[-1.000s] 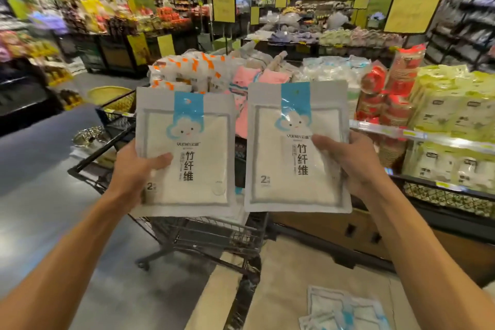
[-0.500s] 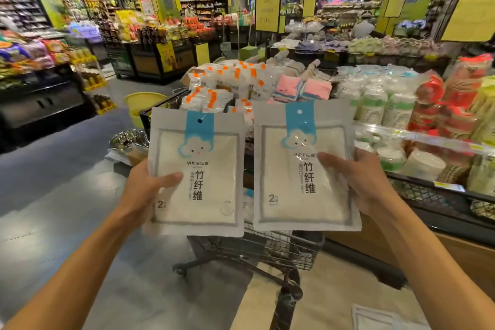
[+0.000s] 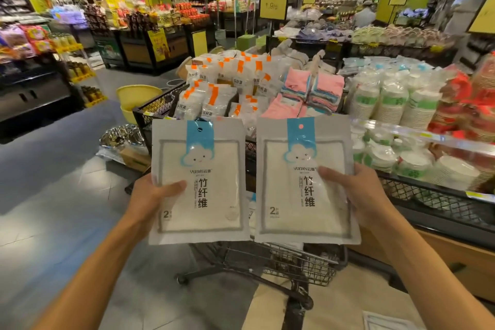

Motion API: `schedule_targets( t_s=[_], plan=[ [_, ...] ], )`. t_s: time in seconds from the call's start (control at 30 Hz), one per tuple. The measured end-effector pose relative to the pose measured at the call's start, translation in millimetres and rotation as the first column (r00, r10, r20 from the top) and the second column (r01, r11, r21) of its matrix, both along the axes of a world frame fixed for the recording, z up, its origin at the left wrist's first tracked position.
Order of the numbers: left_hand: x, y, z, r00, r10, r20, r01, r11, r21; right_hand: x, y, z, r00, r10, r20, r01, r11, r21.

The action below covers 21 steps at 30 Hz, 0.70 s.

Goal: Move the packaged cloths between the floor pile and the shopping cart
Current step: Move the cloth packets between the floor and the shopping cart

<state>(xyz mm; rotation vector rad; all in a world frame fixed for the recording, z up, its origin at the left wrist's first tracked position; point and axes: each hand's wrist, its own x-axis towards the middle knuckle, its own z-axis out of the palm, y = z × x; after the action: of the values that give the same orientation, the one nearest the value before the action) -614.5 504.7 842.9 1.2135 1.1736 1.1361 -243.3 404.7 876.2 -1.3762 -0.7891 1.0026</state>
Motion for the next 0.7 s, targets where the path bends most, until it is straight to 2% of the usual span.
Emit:
schedule_targets(
  t_s=[0.37,0.53,0.7],
  plan=[
    [35,124,-12,0.999,-0.05,-0.008,0.049,0.993,-0.111,26,120,-41,0.994,-0.06,-0.089,0.051,0.993,-0.104],
    [49,186,-46,0.998,-0.049,-0.039,0.04,0.977,-0.208,35,162,-61,0.989,-0.117,-0.094,0.101,0.982,-0.158],
    [64,259,-97,0.99,-0.134,-0.044,0.116,0.95,-0.289,37,196,-96,0.973,-0.212,-0.091,0.184,0.951,-0.249]
  ],
)
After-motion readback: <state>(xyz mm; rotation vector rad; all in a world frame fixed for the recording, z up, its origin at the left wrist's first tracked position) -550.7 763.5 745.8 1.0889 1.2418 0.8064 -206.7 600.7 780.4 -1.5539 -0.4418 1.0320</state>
